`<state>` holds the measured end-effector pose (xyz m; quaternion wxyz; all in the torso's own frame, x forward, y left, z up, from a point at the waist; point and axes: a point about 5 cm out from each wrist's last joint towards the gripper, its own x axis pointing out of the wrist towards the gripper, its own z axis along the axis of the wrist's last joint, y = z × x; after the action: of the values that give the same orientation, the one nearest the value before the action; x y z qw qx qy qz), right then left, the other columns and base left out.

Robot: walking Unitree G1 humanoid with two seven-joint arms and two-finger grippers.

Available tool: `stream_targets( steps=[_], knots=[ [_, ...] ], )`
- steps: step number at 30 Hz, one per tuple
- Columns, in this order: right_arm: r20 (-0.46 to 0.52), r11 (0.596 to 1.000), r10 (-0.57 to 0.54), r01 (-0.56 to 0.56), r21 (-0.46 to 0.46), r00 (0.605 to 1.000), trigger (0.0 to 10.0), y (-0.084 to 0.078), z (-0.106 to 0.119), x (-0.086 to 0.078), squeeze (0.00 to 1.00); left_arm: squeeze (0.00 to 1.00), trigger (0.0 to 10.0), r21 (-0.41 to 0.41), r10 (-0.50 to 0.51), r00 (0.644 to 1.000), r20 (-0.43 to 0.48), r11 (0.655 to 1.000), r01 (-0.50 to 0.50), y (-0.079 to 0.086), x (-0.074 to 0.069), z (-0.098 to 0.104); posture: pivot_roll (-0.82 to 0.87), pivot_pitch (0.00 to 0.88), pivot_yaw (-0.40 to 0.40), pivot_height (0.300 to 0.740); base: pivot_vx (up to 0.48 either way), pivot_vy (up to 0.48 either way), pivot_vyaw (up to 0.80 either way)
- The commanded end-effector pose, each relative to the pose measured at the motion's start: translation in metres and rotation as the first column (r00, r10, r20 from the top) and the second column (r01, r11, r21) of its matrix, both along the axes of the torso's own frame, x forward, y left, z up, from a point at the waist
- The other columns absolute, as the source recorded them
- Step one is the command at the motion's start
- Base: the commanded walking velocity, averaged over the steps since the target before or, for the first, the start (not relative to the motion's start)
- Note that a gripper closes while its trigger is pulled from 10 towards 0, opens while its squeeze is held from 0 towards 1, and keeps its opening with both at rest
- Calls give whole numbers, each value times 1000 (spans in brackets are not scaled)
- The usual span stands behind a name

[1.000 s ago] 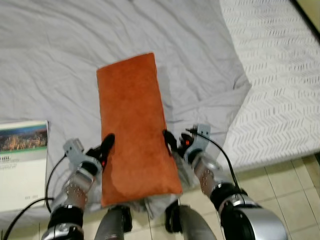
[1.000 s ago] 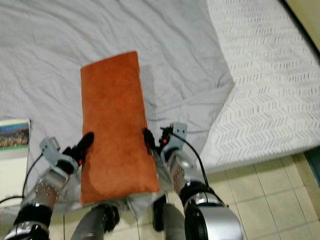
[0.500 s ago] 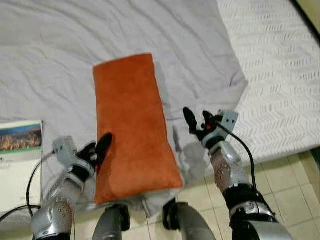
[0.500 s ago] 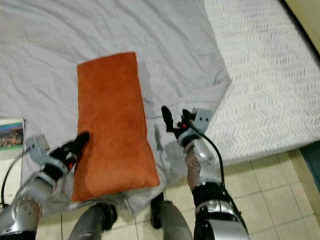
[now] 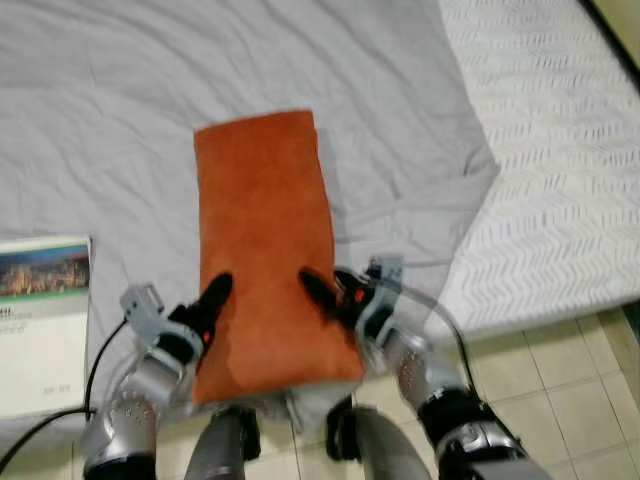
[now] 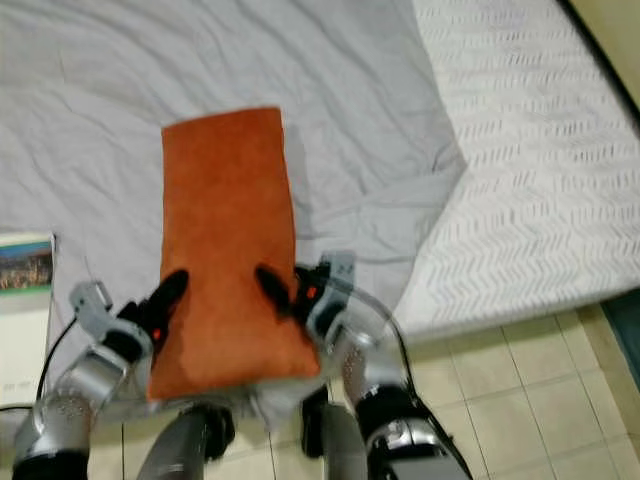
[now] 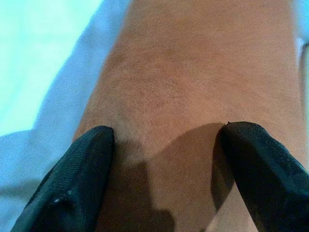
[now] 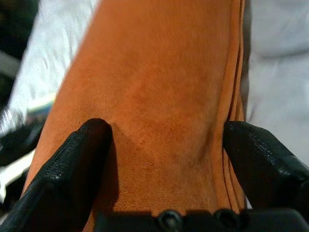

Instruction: Clean up the room

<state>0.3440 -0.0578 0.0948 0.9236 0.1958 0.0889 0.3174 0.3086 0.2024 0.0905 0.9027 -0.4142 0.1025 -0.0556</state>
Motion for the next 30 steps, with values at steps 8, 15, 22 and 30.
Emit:
stream_targets(
  steps=[8, 15, 22, 30],
  knots=[
    [-216, 969, -112, 58, -240, 970, 10000, -9, -61, -25, 0, 0, 10000, 111, 32, 982, -185, 994, -11, 5, 11, -42, 47, 522, -117, 740, 0, 0, 0],
    [-265, 960, -224, 166, -226, 938, 10000, -19, -67, -24, 0, 0, 10000, 144, 2, 979, -202, 989, 27, -2, 16, -50, 39, 517, -113, 740, 0, 0, 0],
    [-305, 915, -346, 247, -318, 887, 0, -44, -84, -33, 0, 0, 0, 124, 13, 980, -199, 992, 12, -11, 15, -57, 26, 512, -117, 740, 0, 0, 0],
    [-340, 897, -395, 279, -343, 853, 0, -60, -94, -41, 0, 0, 0, 209, -34, 975, -221, 974, 82, -24, 10, -68, 8, 519, -124, 740, 0, 0, 0]
  ],
)
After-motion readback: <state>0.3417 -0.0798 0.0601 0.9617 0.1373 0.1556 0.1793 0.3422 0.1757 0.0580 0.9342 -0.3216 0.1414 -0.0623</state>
